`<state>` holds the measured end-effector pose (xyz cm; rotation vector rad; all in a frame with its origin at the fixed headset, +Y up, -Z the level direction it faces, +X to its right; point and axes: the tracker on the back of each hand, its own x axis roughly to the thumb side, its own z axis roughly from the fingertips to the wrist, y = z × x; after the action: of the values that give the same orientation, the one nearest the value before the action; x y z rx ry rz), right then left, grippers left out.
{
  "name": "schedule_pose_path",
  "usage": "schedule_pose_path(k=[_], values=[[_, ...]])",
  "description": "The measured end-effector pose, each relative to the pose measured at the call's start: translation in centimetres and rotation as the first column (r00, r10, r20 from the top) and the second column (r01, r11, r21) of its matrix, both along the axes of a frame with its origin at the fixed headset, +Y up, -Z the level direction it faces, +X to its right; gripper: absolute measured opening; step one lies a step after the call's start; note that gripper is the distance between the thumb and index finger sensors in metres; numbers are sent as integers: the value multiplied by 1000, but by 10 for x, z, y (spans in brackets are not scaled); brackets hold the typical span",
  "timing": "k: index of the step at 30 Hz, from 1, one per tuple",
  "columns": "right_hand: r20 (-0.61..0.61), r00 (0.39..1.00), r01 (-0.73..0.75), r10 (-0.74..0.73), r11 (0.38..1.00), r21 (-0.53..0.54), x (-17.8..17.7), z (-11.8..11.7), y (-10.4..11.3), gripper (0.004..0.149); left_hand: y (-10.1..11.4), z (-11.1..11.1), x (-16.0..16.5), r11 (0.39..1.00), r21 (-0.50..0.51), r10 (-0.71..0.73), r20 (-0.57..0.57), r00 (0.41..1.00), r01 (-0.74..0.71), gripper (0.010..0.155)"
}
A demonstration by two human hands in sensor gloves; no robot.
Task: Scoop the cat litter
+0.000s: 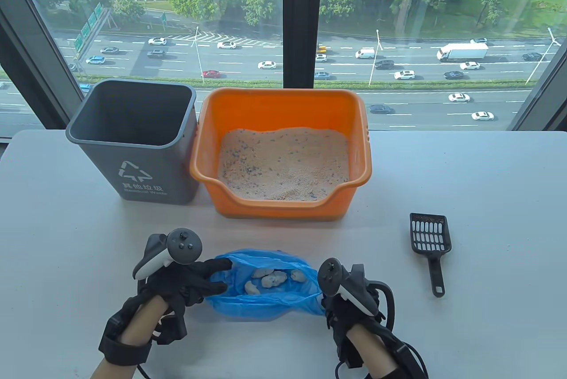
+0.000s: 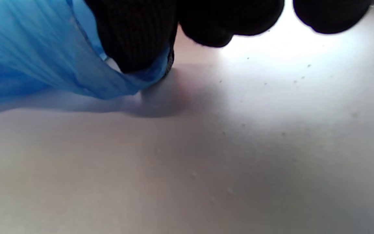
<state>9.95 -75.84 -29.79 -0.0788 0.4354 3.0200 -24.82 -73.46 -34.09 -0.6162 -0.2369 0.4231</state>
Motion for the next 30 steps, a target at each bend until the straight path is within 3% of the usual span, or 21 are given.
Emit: schedule_pose_path(k=[5,10,13,17,23,25,30], values=[[72,997,40,-40,999,-3,14,-4,-4,29,0,-2,-15,997,-50,66,28,997,-65,65],[100,992,73,-72,997,-8,20,-4,-8,28,8,-4,-26,987,40,153,20,988,-154,57],[98,993,61,-60,998,-6,20,-4,-8,28,15,-5,-41,942,46,331,16,943,-331,54],[98,994,53,-51,999,-9,21,-4,-8,27,19,-7,-67,894,75,446,-65,893,-442,52],[108,992,61,-59,998,-18,23,-5,-8,27,6,-11,-78,951,66,310,-149,939,-303,61],[110,992,61,-59,998,-16,23,-5,-7,28,1,-11,-74,970,10,241,-130,962,-242,66],[128,989,83,-81,996,-14,25,-6,-3,29,-10,-10,-68,991,-83,93,-125,988,-104,93]])
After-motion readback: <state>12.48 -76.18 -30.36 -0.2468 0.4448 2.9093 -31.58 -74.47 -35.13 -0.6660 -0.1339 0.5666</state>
